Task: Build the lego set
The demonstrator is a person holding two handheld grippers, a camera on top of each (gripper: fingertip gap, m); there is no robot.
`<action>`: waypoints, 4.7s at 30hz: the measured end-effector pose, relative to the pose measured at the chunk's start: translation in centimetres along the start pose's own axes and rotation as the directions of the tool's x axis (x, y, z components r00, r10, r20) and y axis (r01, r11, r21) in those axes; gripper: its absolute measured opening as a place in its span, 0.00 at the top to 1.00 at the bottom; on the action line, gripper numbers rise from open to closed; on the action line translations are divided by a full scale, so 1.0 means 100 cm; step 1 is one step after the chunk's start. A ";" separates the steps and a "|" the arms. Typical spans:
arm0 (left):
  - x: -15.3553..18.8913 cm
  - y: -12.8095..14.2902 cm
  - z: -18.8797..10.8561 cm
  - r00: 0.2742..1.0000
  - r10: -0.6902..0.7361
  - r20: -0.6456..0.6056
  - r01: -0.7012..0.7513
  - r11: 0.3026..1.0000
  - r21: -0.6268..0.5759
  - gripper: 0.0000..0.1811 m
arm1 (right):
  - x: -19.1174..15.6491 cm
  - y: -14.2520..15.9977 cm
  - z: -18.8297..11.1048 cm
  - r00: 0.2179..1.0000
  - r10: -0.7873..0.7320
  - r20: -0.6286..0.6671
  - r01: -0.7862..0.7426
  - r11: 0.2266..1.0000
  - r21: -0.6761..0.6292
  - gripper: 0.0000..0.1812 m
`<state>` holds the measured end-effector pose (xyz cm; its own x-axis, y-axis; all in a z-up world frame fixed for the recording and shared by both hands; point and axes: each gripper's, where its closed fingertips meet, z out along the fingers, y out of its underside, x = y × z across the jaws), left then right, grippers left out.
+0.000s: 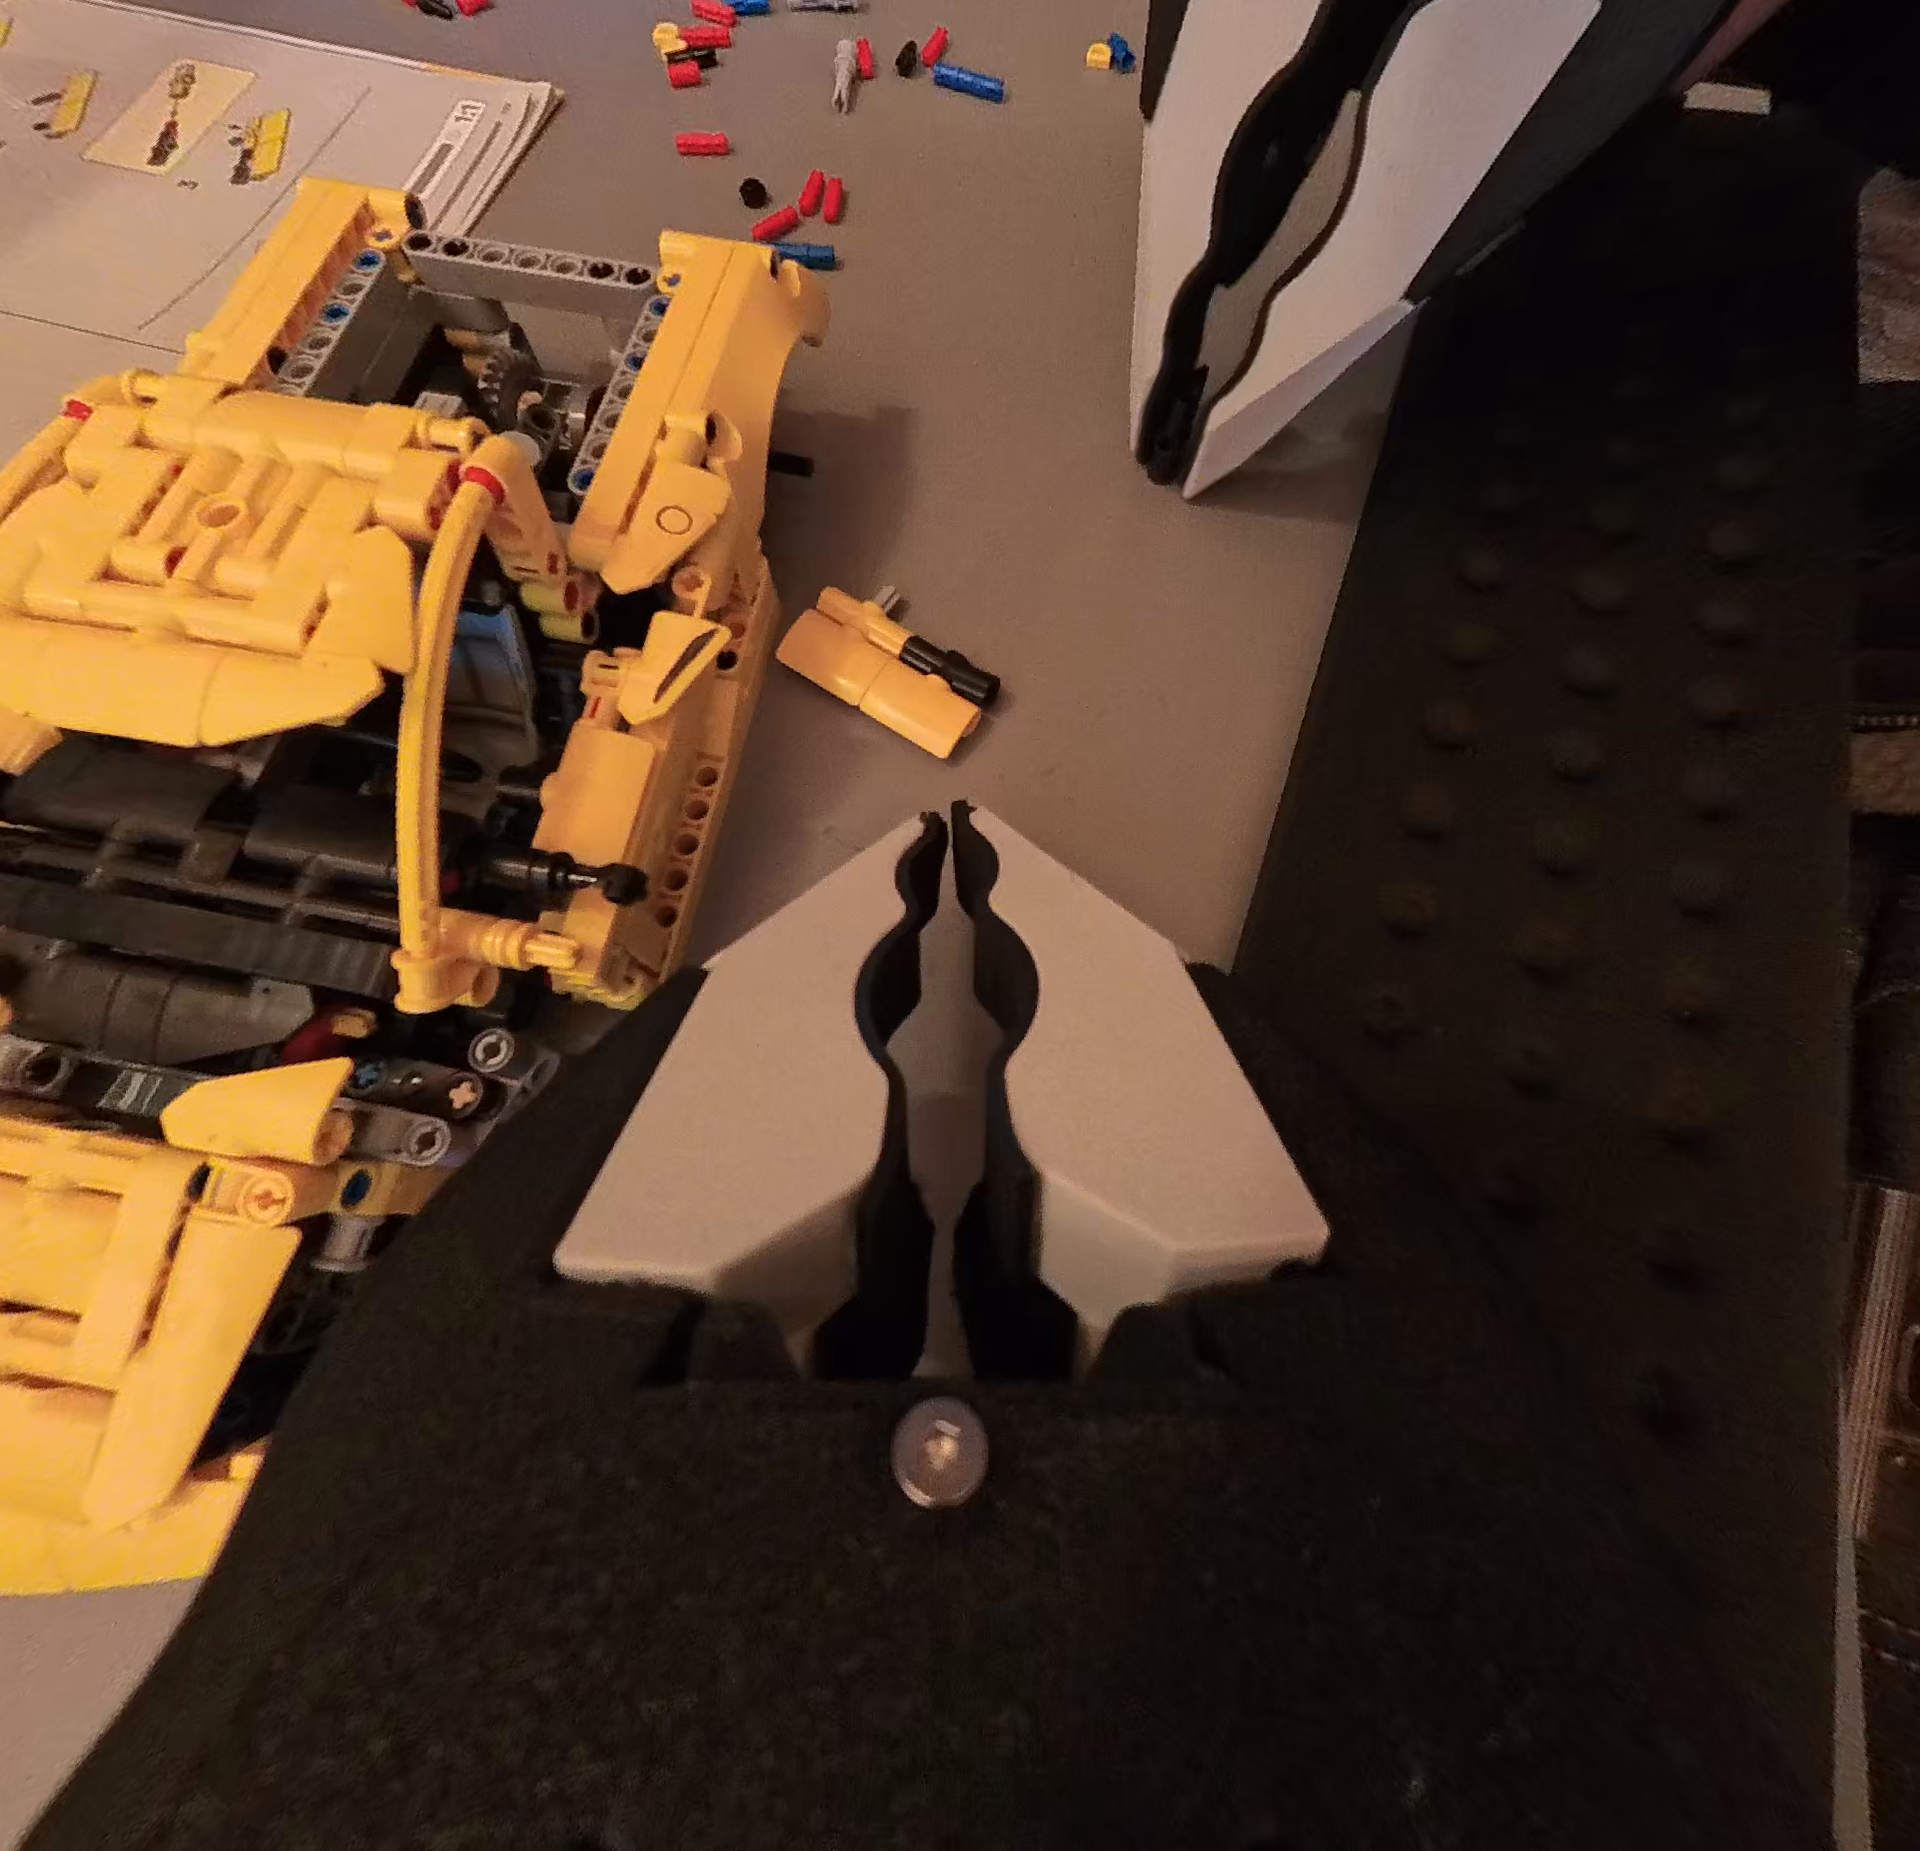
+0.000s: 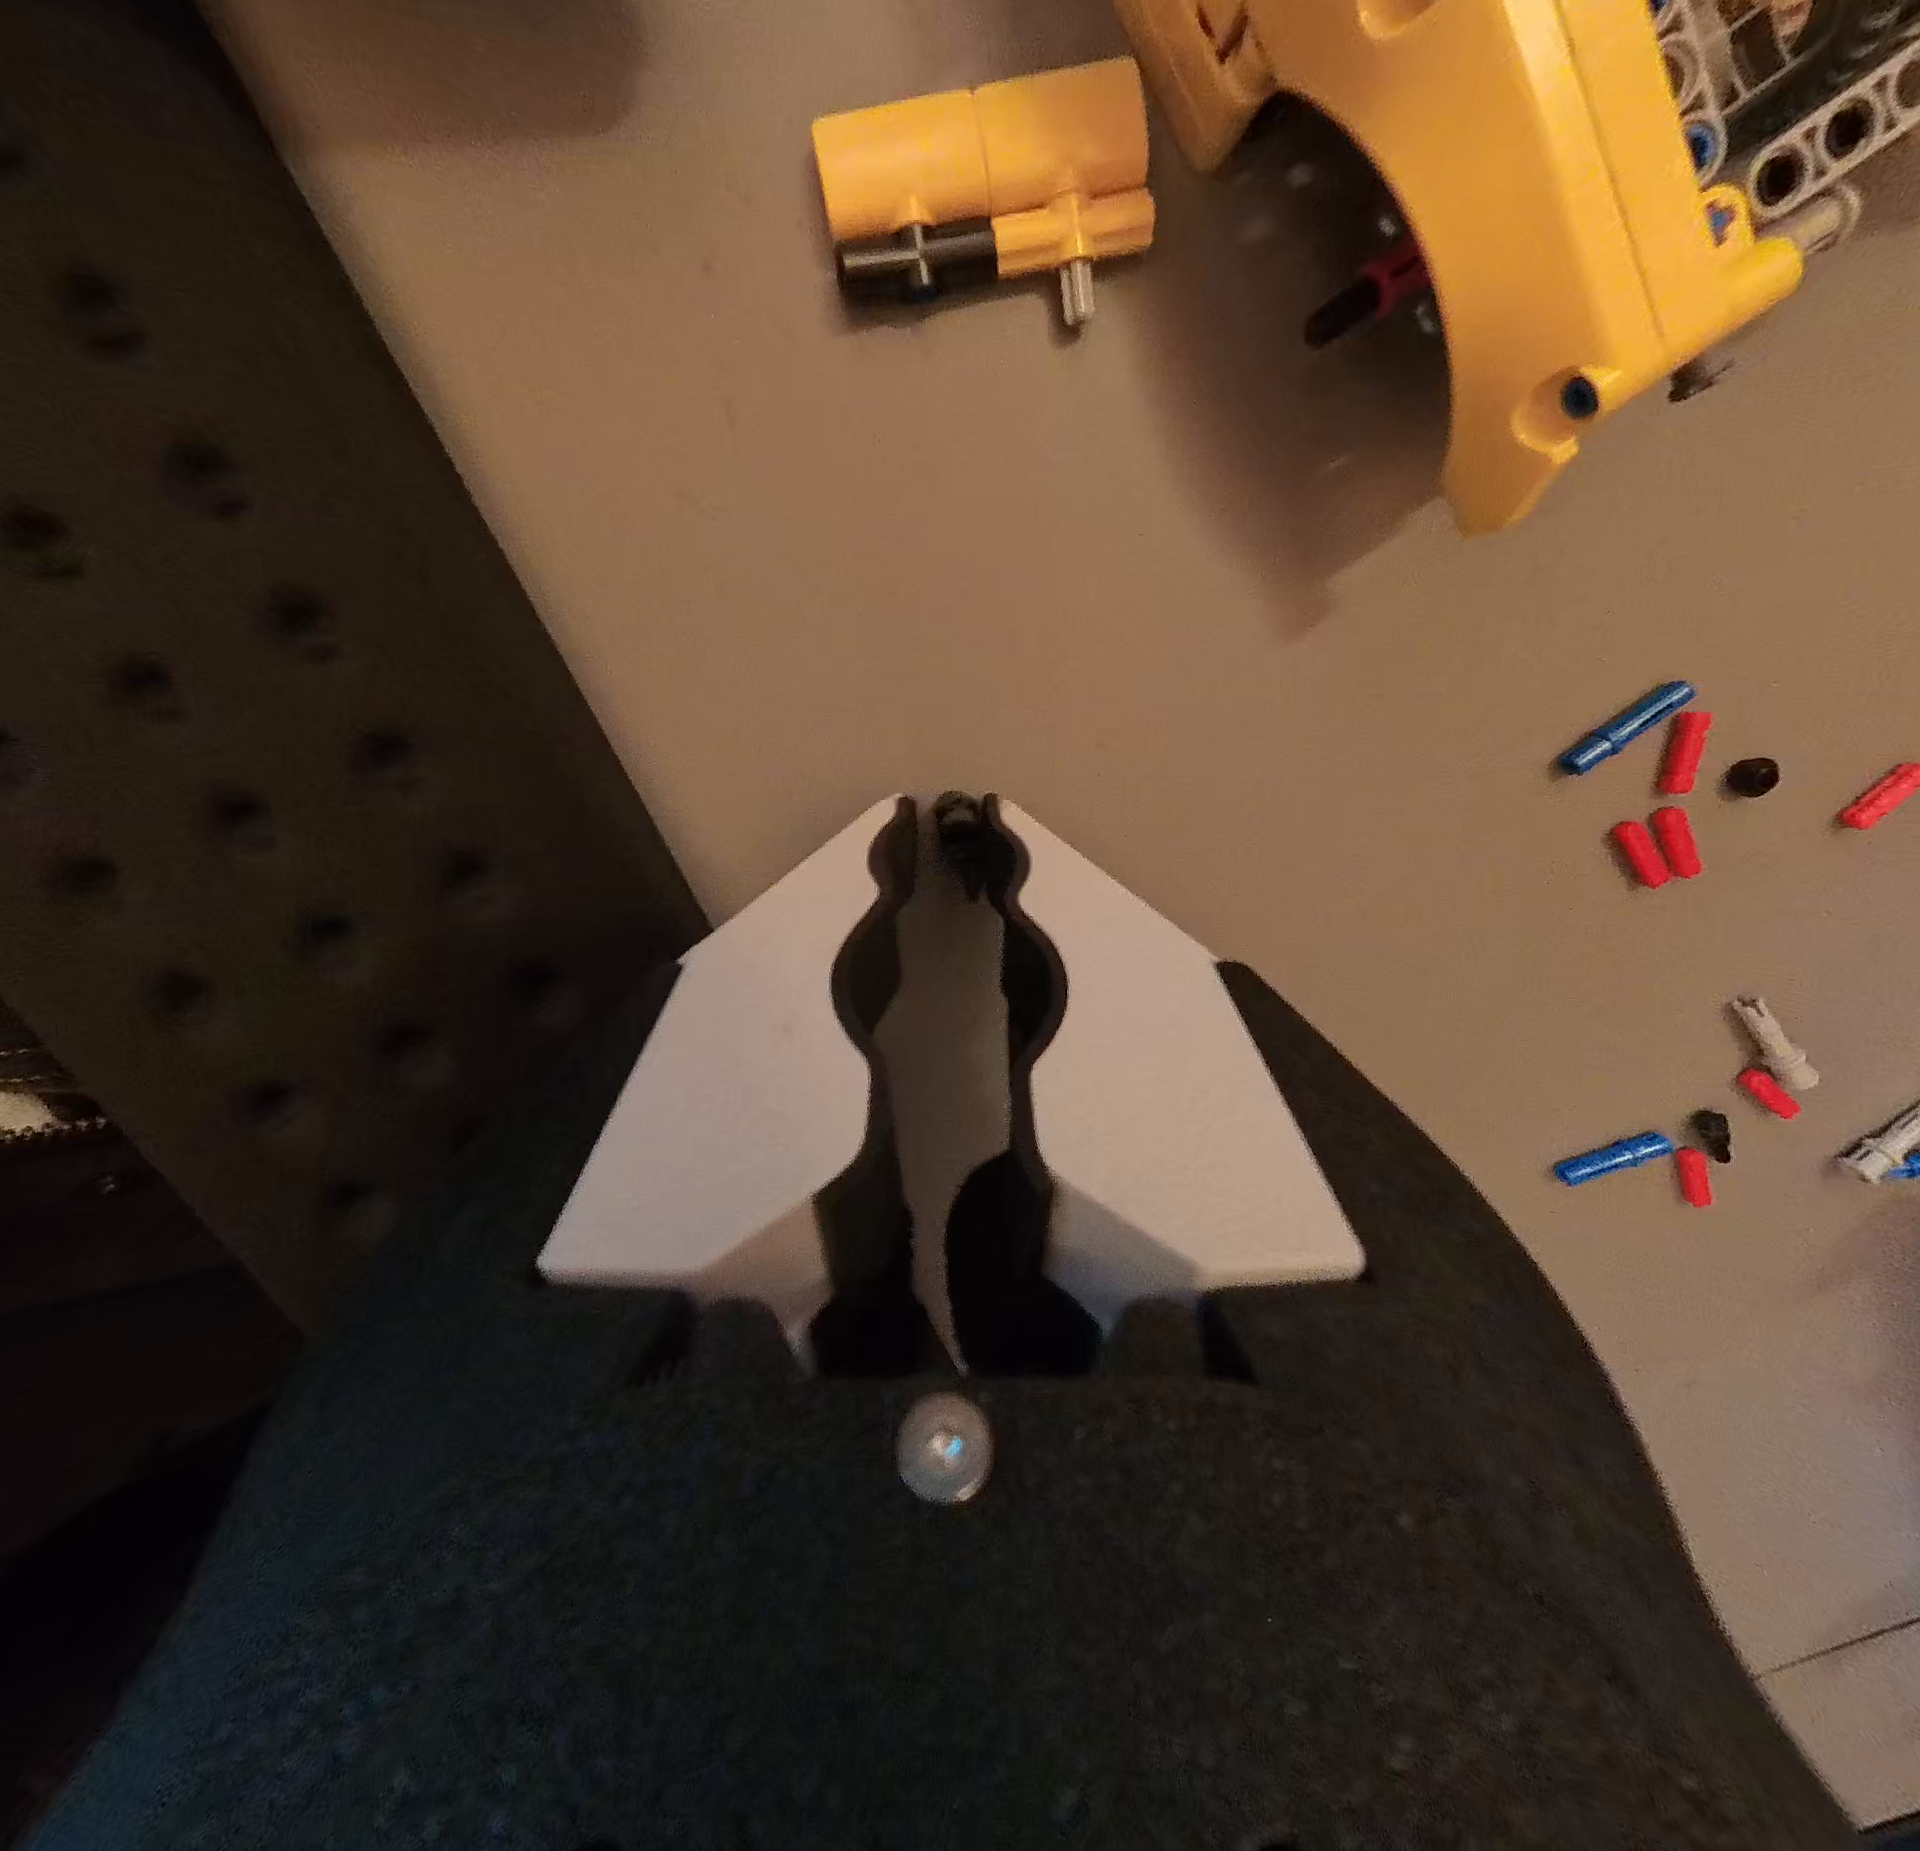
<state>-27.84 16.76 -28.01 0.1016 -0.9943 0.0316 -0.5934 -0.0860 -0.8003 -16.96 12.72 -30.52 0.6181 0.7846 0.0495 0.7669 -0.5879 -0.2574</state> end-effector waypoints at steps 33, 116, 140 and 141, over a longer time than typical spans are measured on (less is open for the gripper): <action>-0.001 0.005 0.001 1.000 0.022 0.014 -0.022 0.999 -0.025 0.99 | -0.002 0.005 -0.008 1.000 0.007 0.027 -0.007 1.000 0.005 0.86; 0.064 -0.078 -0.086 0.938 0.199 -0.285 -0.002 0.824 0.566 0.96 | -0.075 -0.124 -0.122 0.758 -0.387 0.525 -0.317 0.484 0.815 0.93; 0.051 -0.089 -0.106 0.925 0.106 -0.365 0.158 0.766 0.623 0.93 | -0.081 -0.143 -0.126 0.799 -0.364 0.479 -0.312 0.430 0.847 0.98; 0.051 -0.089 -0.105 0.925 0.105 -0.365 0.158 0.767 0.622 0.93 | -0.081 -0.144 -0.126 0.798 -0.364 0.481 -0.315 0.428 0.847 0.98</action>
<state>-30.47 11.81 -14.44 -0.2597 -0.9518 0.1632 0.0577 -0.1840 -0.9812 -30.85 12.31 -15.03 0.1309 0.9346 -0.3307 -0.0125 -0.3320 -0.9432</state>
